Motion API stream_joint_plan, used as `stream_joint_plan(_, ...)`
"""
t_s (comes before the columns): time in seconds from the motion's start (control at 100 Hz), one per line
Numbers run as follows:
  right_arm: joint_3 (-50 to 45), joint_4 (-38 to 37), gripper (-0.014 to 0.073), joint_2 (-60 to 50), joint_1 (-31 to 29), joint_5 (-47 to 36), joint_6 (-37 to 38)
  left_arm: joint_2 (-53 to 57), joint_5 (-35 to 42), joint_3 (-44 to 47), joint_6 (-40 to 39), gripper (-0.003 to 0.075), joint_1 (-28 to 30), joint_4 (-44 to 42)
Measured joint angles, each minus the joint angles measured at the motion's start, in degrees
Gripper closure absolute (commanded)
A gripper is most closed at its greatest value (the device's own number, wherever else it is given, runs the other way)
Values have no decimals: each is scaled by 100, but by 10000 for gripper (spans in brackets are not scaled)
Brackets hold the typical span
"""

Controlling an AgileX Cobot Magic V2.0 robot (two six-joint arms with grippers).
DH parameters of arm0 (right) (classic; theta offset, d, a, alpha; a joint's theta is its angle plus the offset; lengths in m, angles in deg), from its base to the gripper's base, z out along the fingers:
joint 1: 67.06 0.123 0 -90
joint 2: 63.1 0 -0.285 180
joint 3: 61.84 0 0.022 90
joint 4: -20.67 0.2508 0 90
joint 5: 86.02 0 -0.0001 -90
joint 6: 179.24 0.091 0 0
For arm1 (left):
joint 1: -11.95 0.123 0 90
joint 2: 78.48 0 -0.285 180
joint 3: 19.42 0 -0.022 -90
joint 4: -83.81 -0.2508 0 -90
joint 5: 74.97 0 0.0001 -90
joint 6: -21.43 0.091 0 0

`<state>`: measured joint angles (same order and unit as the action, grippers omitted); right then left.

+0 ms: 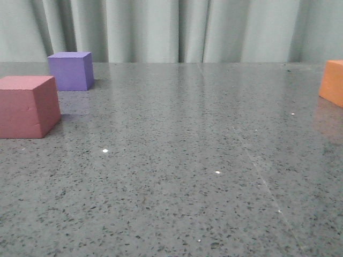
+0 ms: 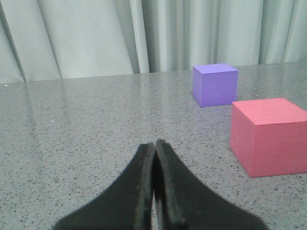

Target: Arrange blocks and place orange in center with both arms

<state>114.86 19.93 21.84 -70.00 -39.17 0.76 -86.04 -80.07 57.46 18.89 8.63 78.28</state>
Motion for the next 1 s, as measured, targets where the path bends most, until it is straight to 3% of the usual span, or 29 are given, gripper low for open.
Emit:
stream_joint_plan(0.21,108,742,13,597,-43,-38,-649,0,0,0,0,739,0,0)
stream_joint_plan(1.0,108,751,13,1123,-43,-281,-712,0,0,0,0,739,0,0)
